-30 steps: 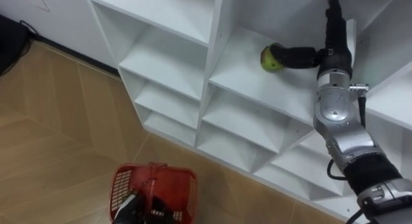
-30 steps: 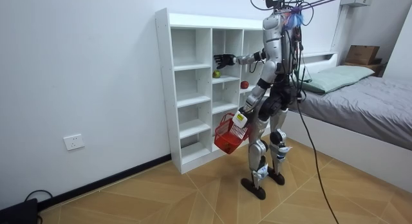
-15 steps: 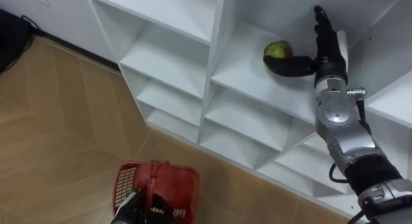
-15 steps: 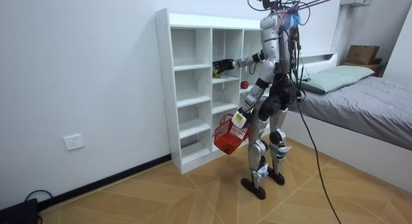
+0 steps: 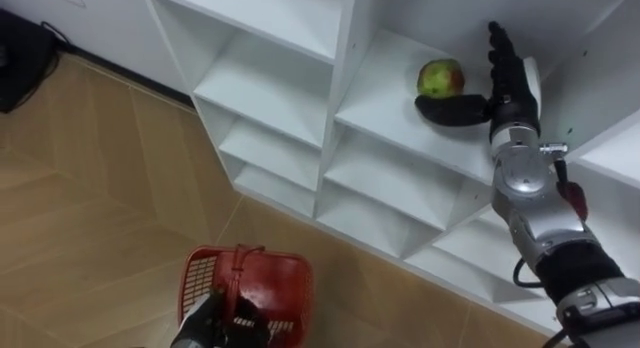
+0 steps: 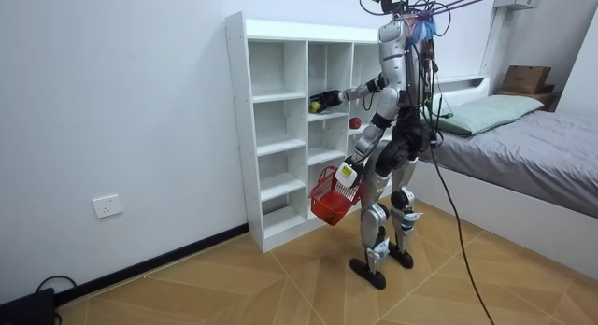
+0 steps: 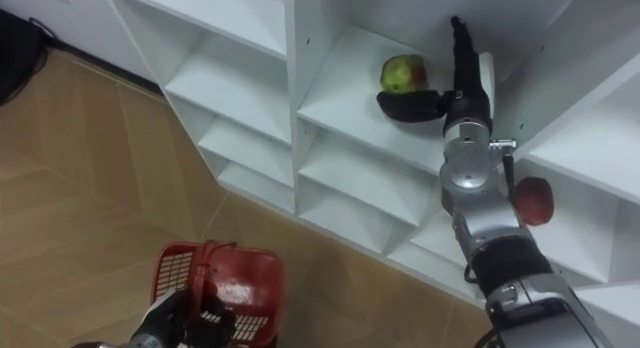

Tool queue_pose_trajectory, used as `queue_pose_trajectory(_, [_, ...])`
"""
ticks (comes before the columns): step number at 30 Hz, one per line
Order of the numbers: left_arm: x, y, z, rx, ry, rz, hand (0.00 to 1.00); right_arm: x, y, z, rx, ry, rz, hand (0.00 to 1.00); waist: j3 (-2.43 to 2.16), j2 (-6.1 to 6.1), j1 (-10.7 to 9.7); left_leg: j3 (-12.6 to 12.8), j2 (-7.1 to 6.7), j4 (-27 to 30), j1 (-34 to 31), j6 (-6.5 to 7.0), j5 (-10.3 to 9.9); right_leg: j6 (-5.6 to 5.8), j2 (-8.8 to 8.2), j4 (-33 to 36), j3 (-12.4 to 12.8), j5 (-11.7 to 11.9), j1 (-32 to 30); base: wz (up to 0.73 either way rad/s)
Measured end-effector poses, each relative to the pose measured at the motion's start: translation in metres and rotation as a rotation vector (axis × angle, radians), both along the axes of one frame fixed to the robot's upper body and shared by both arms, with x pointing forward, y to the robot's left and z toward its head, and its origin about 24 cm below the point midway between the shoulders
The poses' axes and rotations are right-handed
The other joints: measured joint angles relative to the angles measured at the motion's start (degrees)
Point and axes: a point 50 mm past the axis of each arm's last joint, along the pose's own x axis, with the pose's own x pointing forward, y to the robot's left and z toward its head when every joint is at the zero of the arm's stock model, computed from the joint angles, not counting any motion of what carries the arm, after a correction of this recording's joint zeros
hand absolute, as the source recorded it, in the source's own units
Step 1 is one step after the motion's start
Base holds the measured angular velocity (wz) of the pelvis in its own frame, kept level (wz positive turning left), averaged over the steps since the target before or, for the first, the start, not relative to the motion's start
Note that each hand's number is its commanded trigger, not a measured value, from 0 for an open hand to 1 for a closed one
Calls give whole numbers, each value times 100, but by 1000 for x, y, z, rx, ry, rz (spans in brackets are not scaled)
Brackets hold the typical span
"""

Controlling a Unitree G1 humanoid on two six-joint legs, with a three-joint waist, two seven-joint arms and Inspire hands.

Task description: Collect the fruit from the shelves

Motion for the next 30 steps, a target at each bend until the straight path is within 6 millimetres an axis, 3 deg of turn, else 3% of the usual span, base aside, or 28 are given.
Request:
queue_pose_trajectory(8, [0,-1,-1,-3,6,-5,100,2,0,0,-6,4,5,0,13,33,12,6,-5,-12,-23,3,3,7,-2,30,4,-6,-21,0])
queue_pose_trajectory(11, [1,-4,-1,-14,2,-12,100,4,-1,1,-10,7,5,0,8,25,7,14,-63,-41,-20,15,41,16,-20,36,67,-27,-51,0])
queue_pose_trajectory(30, [1,-10,-2,-24,-2,-42,100,3,-1,-3,-67,26,38,0,-8,-73,23,43,-51,-106,1,15,87,17,-24,39,121,-25,-101,0])
